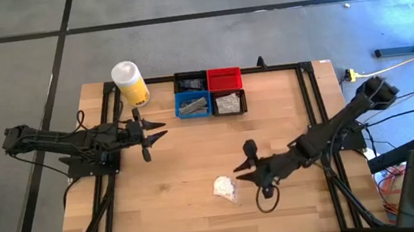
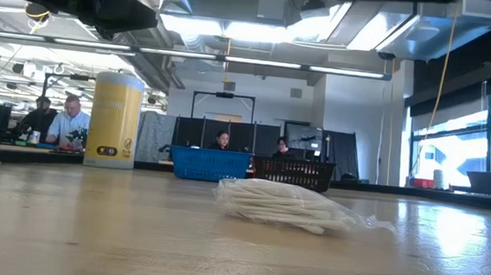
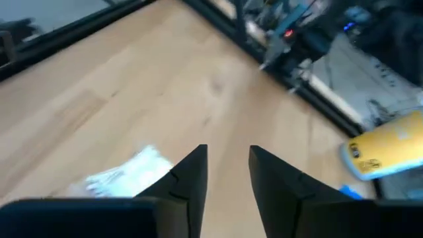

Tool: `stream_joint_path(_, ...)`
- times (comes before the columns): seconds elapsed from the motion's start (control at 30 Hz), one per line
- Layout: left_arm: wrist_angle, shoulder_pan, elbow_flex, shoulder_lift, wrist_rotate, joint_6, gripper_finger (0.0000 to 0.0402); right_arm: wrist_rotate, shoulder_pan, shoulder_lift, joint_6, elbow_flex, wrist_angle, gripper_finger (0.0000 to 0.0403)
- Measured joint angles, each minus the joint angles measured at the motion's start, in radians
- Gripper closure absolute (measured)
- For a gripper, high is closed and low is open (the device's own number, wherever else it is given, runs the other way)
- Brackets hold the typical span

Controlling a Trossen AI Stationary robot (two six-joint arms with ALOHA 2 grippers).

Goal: Pick & Place Travel size toiletries
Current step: Put the cotton pack into the red bin

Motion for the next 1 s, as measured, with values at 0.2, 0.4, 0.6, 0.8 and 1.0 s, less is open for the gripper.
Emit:
stream_joint_path(0.2,0.000,0.000,0.000,0.000,0.000,0.000,0.0288,0.002,0.058,0.083,0.095,0.000,-0.004,0.0258)
stream_joint_path(0.4,0.000,0.000,0.000,0.000,0.000,0.000,0.0287,-0.016,0.116,0.171,0.258,0.000,-0.006,0.0232)
stream_joint_path(0.6,0.000,0.000,0.000,0.000,0.000,0.000,0.0287,-0.022,0.137,0.249,0.355,0.000,0.001,0.0230)
stream_joint_path(0.8,0.000,0.000,0.000,0.000,0.000,0.000,0.0286,-0.034,0.135,0.335,0.366,0.000,0.088,0.0241)
stream_joint_path(1.0,0.000,0.000,0.000,0.000,0.000,0.000,0.0288,-0.034,0.114,0.417,0.393,0.088,0.107,0.0237)
